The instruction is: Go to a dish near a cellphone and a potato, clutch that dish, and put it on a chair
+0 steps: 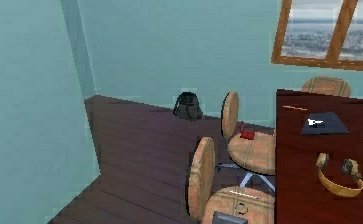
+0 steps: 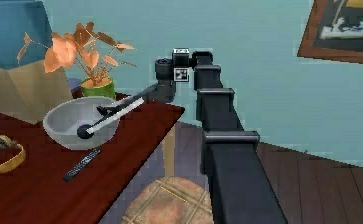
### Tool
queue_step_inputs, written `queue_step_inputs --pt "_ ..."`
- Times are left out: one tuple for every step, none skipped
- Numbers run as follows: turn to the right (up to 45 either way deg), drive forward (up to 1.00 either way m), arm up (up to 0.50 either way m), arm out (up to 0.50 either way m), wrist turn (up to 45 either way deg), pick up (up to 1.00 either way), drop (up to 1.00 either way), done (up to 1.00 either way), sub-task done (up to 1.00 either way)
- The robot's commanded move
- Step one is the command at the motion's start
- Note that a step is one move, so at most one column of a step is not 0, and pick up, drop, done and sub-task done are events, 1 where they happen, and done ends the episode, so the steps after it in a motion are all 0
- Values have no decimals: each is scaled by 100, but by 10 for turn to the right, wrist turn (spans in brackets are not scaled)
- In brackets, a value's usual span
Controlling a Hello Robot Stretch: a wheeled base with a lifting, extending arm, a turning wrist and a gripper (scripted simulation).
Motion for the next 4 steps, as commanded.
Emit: queue_step_inputs --pt "0 0 0 0 450 0 0 0 0" --pt "0 0 0 0 390 0 0 0 0" --pt "0 0 -38 0 0 0 0 0 0" --pt "0 0 -32 0 0 0 0 0 0"
